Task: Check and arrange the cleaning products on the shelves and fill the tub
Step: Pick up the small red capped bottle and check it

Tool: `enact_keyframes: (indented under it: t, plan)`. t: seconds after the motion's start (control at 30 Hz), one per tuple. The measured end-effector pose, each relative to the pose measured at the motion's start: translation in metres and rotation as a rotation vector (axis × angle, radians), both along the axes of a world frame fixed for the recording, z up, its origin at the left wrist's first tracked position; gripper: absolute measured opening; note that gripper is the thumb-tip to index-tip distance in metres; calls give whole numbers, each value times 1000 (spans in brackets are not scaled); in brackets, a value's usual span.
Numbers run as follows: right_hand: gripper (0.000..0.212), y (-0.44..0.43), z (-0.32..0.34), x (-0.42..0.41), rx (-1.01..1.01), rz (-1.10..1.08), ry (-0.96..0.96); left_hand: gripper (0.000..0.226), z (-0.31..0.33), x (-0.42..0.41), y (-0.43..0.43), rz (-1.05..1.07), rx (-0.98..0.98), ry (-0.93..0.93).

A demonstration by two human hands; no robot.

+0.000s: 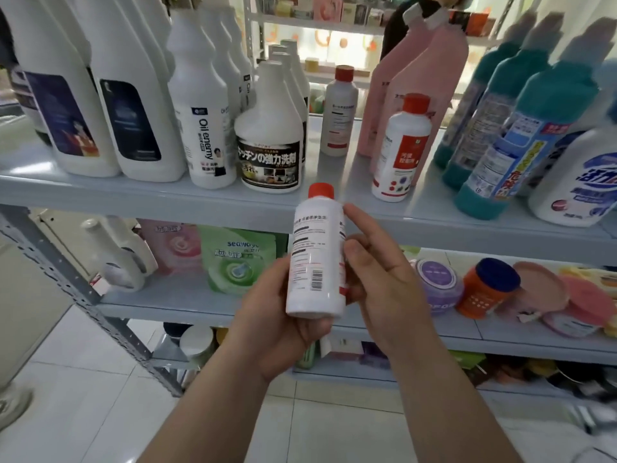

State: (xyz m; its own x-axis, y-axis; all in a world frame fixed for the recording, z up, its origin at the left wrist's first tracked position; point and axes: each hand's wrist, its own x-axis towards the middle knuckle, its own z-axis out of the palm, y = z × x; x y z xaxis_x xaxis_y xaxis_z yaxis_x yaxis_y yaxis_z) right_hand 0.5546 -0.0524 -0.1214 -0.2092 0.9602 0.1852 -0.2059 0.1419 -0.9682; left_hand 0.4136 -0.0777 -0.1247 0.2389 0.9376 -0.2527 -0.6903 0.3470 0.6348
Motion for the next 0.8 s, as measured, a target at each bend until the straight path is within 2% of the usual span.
enact_keyframes:
  t: [0.1,0.17,0.23,0.33,0.43,0.53,0.67,0.8]
  plan:
    - [50,-5,7,-14,-14,2,-50,48,2,-14,2,89,49,37]
    - [54,-9,7,-24,6,-61,-117,44,6,-20,0,147,106,37]
    - [52,-12,4,-36,-17,-144,-107,40,9,-25,-3,159,138,70]
    - [39,-11,2,-50,-166,-197,102,24,11,-34,-7,172,170,163]
    - [30,-10,9,-57,-398,-242,329,30,13,-43,-10,170,189,191]
    - [33,-9,16,-61,-551,-211,435,34,17,-51,-13,156,213,175]
    - [40,-11,24,-74,-499,-123,515,29,16,-61,-13,176,276,181]
    - [57,-15,18,-89,-308,-64,394,50,8,-70,-14,107,250,53]
